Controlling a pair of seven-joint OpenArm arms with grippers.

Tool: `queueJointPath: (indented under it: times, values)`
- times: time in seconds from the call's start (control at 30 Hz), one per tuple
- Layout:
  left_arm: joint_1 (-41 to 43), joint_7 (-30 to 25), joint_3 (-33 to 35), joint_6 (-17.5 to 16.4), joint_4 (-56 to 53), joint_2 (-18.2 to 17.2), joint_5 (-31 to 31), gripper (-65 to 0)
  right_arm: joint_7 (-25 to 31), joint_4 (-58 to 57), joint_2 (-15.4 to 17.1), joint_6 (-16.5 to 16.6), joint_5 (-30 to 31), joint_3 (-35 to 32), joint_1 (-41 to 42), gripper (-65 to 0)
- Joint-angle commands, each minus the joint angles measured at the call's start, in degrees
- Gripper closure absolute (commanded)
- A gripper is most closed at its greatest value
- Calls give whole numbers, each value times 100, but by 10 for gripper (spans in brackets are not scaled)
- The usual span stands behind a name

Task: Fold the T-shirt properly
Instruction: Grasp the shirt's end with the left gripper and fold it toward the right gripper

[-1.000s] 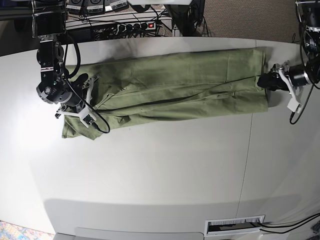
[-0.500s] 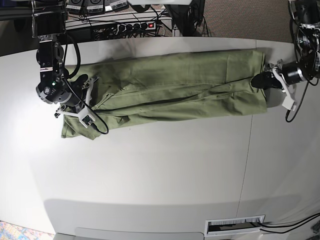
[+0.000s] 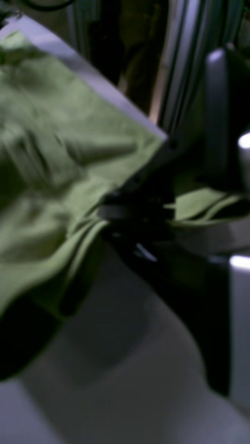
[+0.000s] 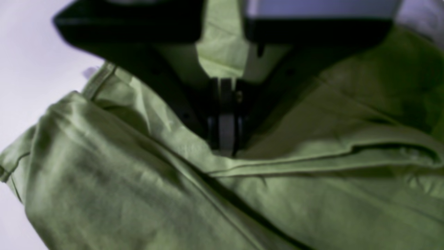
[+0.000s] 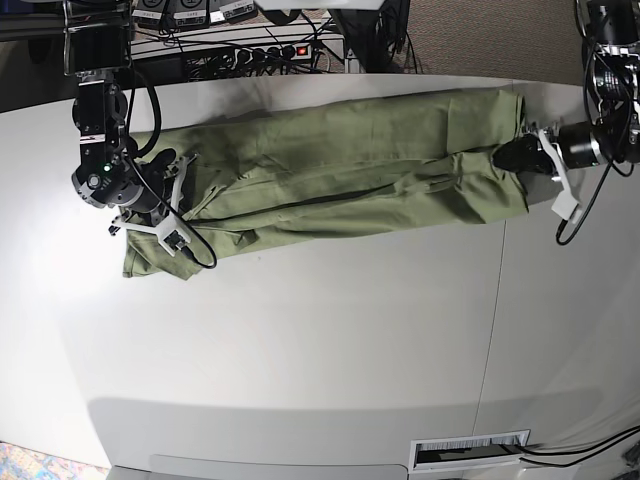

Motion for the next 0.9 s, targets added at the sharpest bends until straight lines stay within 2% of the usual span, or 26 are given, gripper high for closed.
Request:
queueJointPath:
  times: [0.0,0.1,0.2,0.5,0.67,0.73,0.87]
  values:
    - [-76,-90,-46,-78,264,-79,-299,0,-251,11,92,20,-52,22,13,0]
    - [-74,-87,-46,-78,846,42,-494,0,-254,11,90,20,74,20,13,0]
    - [-72,-92,-44,-78,1327,308,-575,0,-254,11,90,20,210,20,13,0]
    - [-76,-116,-44,-78,1858,1473,-1082,0,-238,11,92,20,208,20,13,0]
    - [-74,-111,15,-78,1856,2133,-1093,0,-216,11,92,20,221,20,15,0]
    - [-74,-192,133,-78,1856,2389,-927,0,-219,11,92,20,221,20,15,0]
    - [-74,-706,507,-78,1856,2859,0,0,-219,11,94,20,219,22,15,0]
